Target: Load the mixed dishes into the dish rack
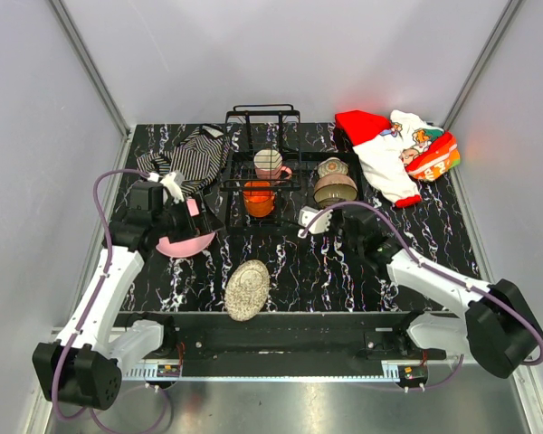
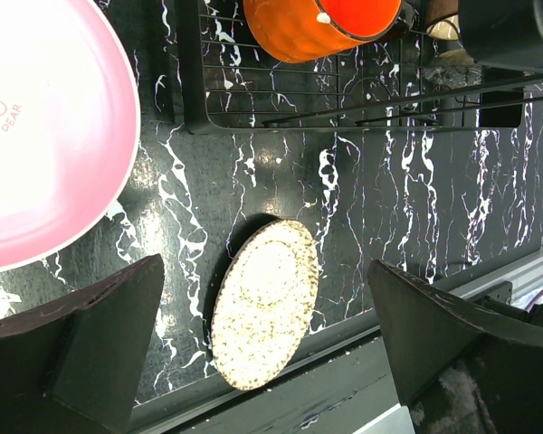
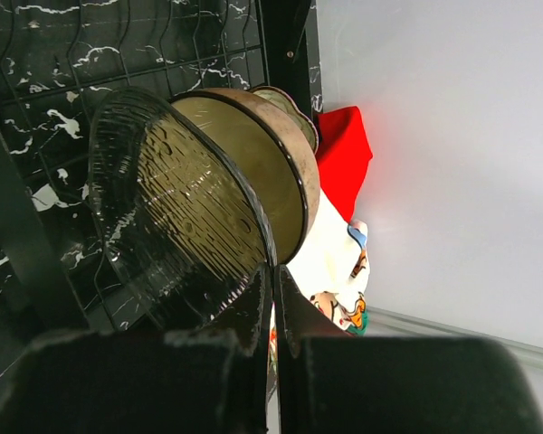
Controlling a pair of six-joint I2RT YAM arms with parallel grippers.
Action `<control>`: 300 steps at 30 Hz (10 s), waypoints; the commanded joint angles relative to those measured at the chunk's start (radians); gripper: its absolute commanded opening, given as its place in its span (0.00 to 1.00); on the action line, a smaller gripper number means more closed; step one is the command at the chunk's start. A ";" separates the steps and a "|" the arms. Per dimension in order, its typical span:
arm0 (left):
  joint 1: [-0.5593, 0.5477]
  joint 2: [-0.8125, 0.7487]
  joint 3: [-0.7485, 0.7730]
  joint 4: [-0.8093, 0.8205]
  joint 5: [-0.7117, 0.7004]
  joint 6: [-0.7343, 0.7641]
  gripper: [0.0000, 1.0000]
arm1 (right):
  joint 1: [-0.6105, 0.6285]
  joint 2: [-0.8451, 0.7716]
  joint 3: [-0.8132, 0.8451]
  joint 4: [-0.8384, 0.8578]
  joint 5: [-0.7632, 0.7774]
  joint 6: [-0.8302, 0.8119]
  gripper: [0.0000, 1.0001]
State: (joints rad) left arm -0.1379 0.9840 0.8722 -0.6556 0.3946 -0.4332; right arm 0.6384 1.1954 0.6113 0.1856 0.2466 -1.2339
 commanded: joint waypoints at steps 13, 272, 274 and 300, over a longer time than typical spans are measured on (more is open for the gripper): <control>0.012 -0.025 -0.018 0.037 0.041 0.021 0.99 | -0.006 -0.043 0.044 -0.092 -0.044 0.077 0.28; 0.055 -0.222 0.297 0.186 -0.207 -0.432 0.00 | 0.236 0.164 0.884 -0.110 -0.475 1.628 0.79; 0.044 -0.219 0.287 0.197 -0.209 -0.437 0.00 | 0.230 0.176 0.890 -0.104 -0.472 1.628 0.74; 0.018 -0.234 0.217 0.320 -0.140 -0.444 0.58 | 0.156 0.228 0.958 -0.161 -0.225 1.519 0.00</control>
State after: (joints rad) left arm -0.1188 0.7597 1.0977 -0.4137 0.2214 -0.8726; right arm 0.7895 1.4536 1.4860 -0.0013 -0.0669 0.3691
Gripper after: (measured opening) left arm 0.558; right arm 0.071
